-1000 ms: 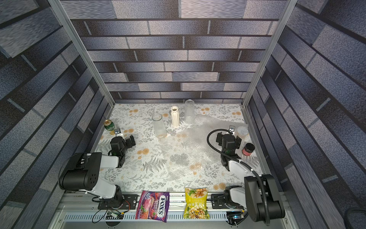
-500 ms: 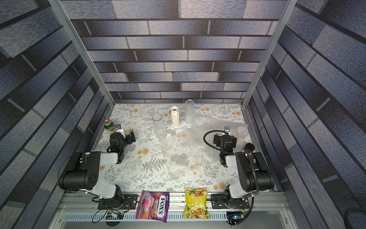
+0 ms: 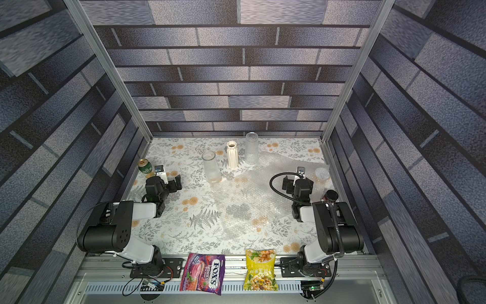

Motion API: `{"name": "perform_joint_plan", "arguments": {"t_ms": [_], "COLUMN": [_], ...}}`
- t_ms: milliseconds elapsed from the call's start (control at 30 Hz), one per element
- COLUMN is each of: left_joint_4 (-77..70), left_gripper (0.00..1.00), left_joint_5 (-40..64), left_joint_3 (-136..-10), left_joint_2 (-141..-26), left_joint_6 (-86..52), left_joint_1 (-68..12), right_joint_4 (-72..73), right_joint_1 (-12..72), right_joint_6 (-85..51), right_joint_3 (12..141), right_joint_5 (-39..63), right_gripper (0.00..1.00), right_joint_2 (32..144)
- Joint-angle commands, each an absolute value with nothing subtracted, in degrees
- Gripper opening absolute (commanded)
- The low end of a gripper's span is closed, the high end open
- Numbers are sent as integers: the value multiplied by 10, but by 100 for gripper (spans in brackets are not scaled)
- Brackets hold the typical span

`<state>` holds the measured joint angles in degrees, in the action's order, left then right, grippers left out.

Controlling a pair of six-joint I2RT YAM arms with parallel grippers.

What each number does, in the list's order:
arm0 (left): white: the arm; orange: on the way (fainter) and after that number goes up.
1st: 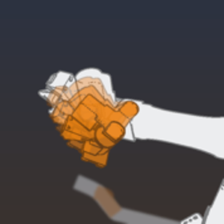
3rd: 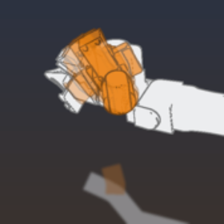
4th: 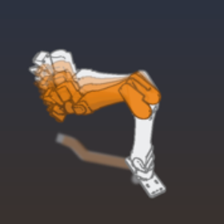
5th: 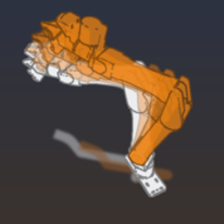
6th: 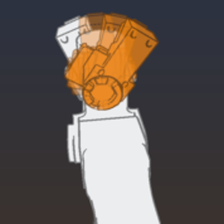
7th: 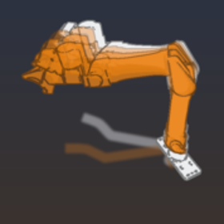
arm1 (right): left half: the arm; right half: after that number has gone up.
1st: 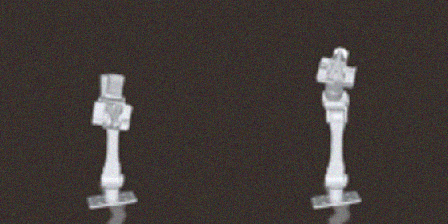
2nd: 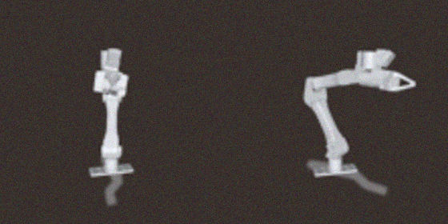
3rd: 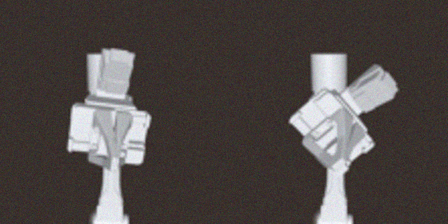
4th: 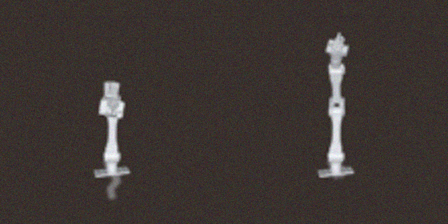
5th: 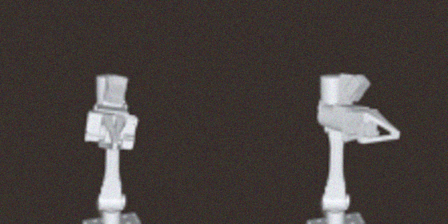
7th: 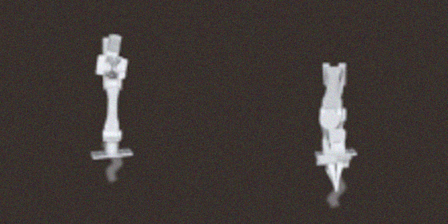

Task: Unwrap the vase from the bubble wrap
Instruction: Reset both arms

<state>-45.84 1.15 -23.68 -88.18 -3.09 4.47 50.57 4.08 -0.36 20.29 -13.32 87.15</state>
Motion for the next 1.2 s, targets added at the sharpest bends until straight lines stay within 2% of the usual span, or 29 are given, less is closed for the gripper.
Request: {"name": "perform_joint_plan", "arguments": {"t_ms": [0, 200, 300, 1167], "left_joint_4": [-438, -462, -460, -448], "left_gripper": [100, 100, 100, 100], "left_joint_5": [15, -59, -59, -38], "left_joint_3": [-253, -244, -244, -250], "left_joint_2": [-884, -885, -883, -884], "left_joint_6": [-36, -24, -25, -26], "left_joint_1": [52, 21, 21, 29], "right_joint_4": [495, 502, 489, 479], "right_joint_1": [33, 34, 34, 32], "right_joint_6": [-6, -1, 11, 7], "right_joint_3": [216, 210, 218, 225], "right_joint_5": [-109, -107, -70, -65], "right_gripper": [100, 100, 100, 100], "right_joint_2": [878, 873, 872, 877]}}
